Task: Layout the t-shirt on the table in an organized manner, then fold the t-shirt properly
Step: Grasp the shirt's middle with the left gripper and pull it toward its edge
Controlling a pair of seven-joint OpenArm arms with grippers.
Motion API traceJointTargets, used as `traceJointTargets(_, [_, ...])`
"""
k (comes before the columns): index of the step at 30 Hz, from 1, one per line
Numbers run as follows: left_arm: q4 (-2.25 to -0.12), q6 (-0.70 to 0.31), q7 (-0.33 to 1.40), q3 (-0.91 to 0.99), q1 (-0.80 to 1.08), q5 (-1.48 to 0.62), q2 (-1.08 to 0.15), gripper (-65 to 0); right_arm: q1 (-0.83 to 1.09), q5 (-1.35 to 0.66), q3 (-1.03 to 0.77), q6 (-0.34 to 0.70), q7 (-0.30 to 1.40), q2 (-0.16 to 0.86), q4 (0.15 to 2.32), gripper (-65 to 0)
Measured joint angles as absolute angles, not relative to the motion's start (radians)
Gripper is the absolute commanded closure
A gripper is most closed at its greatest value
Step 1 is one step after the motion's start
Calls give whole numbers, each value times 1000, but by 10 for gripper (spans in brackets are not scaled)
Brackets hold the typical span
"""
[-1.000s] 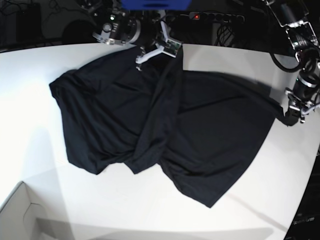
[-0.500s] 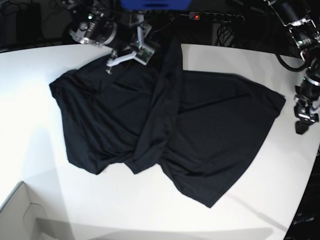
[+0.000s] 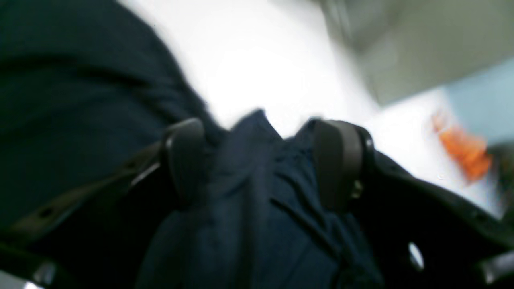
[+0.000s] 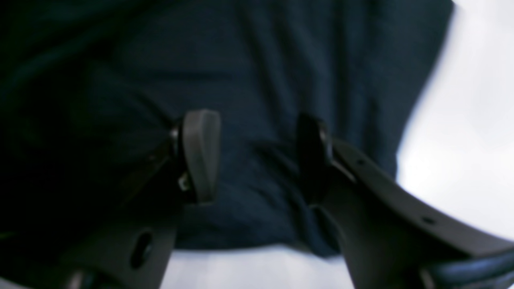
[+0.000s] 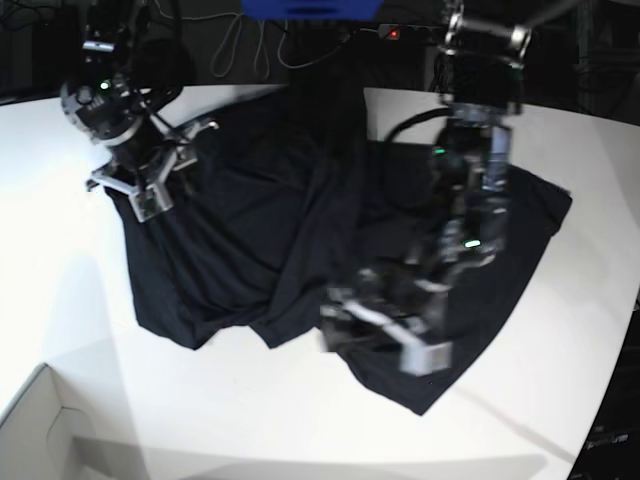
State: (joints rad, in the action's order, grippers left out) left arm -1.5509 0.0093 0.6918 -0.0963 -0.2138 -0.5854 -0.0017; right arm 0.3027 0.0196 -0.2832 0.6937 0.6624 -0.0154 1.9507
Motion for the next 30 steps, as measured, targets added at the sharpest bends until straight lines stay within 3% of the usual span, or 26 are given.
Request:
traceJointTargets(6, [-1361,-2,690,-282,-293,-162,157,-417,282,20,-418,695,650,-16,1951,-314])
traceJointTargets(10, [-1199,3,687,-283,-326,9,148,-418,288,18,-458,695,654,-19,1950,-314])
traceJointTargets(20, [-1001,4,541,-283,-357,11,150,-418,284,19,-491,695,654,-19,1910,-314])
traceJointTargets(25, [-983,9,519,-382,-358,16,139,-414,282,19,-485,695,651,-20,1882,-314])
traceJointTargets(27, [-983,7,519,-400,-357,14,146,-369,282,19,-483,695,654,-22,1875,-314])
traceJointTargets(30, [-991,3,517,-398,-358,4,150,-175,261,19,-489,695,654,-19,1873,-313])
